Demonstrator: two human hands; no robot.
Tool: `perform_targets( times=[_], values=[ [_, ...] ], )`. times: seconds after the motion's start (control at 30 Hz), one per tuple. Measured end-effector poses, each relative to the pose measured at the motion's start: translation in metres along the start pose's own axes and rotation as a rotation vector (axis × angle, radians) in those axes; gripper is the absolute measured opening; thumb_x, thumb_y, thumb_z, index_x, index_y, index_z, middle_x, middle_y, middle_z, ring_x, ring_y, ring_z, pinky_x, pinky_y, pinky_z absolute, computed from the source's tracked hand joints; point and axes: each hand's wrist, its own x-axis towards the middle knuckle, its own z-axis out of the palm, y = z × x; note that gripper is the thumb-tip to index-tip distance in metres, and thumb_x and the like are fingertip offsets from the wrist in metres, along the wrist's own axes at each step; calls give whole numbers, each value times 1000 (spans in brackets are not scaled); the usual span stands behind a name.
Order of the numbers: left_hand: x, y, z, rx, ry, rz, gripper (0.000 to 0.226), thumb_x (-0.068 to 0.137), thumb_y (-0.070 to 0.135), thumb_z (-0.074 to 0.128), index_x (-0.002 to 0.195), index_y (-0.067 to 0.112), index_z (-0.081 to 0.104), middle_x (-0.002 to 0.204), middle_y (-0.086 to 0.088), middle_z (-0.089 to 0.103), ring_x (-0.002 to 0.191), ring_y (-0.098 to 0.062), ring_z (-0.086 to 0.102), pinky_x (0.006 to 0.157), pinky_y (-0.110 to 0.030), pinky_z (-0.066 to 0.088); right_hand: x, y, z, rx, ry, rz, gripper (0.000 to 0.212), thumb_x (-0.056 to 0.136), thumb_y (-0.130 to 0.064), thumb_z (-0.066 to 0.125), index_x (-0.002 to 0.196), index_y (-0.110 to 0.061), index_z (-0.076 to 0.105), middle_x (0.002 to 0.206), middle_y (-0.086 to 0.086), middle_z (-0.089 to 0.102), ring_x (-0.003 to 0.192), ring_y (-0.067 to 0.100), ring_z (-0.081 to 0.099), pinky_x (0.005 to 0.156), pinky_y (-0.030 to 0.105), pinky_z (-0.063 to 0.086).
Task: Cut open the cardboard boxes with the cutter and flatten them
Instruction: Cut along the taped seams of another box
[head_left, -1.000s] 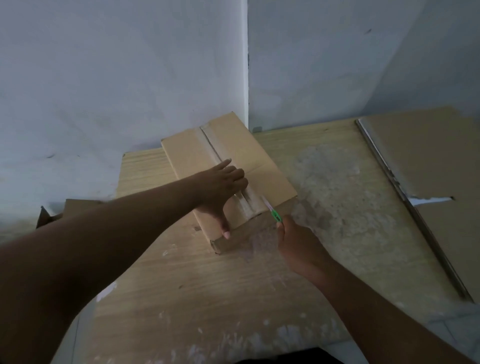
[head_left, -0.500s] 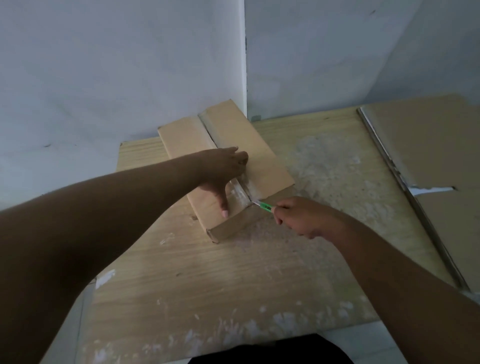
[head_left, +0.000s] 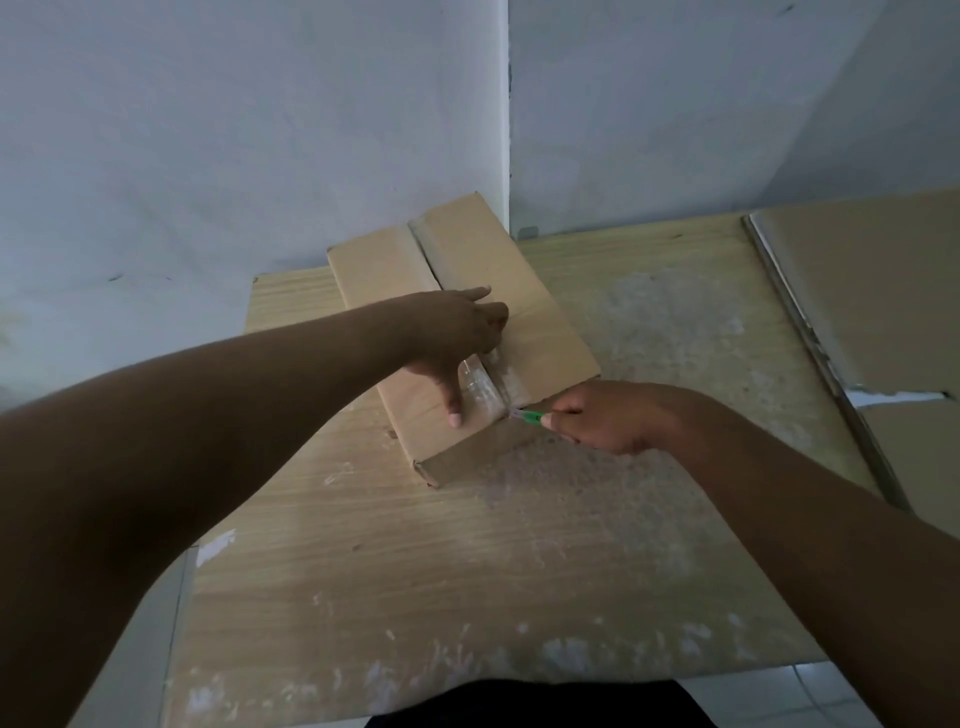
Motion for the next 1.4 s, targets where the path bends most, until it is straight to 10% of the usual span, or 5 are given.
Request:
perform_targets(
  times=[0.5, 0.8, 1.0, 1.4],
  values=[
    [0, -5, 2, -64, 18, -4, 110, 58, 90, 69, 138, 15, 59, 142, -3, 44, 139, -21, 40, 130, -41, 1, -27, 13, 85, 261, 47, -85, 34, 104, -45, 43, 83, -26, 61, 75, 2, 61, 61, 15, 53, 57, 26, 41],
    [-9, -2, 4, -129, 114, -6, 89, 61, 83, 76, 128, 27, 57, 139, -1, 47, 137, -22, 43, 127, -39, 1, -39, 20, 111, 556, 526, 78, 42, 106, -38, 39, 75, -12, 49, 58, -1, 45, 49, 13, 40, 53, 31, 29],
    [-44, 8, 17, -467, 248, -150, 73, 66, 76, 80, 118, 36, 49, 141, 11, 42, 124, -16, 49, 103, -41, 48, -5, -15, 75, 491, 588, 80, 43, 108, -38, 31, 91, -9, 58, 76, 7, 57, 67, 23, 53, 53, 31, 30],
    [-32, 71, 87, -724, 436, -622, 95, 96, 67, 48, 165, 16, 6, 173, -7, -8, 159, -23, -12, 127, -51, -6, -17, -11, 104, 399, 634, 106, 38, 107, -40, 34, 76, -21, 46, 69, 2, 53, 62, 18, 50, 53, 34, 31]
  ],
)
